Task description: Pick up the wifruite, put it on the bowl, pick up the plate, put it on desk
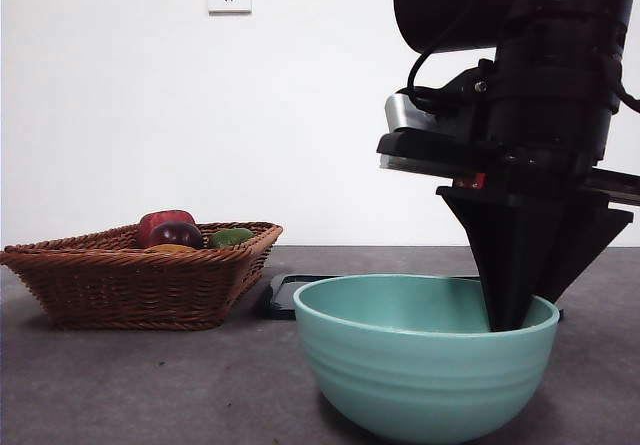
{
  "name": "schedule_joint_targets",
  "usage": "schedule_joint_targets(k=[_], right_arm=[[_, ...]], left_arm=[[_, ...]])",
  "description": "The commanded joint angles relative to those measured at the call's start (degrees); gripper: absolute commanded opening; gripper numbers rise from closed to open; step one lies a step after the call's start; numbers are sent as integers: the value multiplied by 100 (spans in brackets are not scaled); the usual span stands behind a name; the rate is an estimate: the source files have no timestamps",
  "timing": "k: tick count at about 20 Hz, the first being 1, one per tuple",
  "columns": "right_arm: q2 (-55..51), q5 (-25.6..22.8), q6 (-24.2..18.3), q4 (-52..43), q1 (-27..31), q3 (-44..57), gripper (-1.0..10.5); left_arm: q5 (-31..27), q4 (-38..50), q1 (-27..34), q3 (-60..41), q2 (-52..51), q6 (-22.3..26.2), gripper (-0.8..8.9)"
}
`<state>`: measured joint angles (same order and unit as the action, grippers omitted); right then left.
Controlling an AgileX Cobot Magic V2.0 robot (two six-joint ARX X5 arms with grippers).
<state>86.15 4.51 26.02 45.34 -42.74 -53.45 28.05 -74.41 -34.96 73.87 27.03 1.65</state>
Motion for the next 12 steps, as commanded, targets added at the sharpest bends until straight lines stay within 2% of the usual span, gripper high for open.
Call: schedule_joint_targets(k=[1,2,6,9,12], right_arm=[[109,-20,83,-79,-68,68,10],[107,-15,83,-79,-68,68,33],[35,-39,52,-72,-61,46,314],[-365,-35,35,-9,-61,11,434],[-1084,-24,33,428,-61,-144,507]], left_arm=[[28,48,-37,76,2,48,566],[28,48,-37,76,2,48,566],[28,48,-37,76,2,48,566],[28,48,-37,76,2,48,566],[28,50,-37,76,2,48,566]])
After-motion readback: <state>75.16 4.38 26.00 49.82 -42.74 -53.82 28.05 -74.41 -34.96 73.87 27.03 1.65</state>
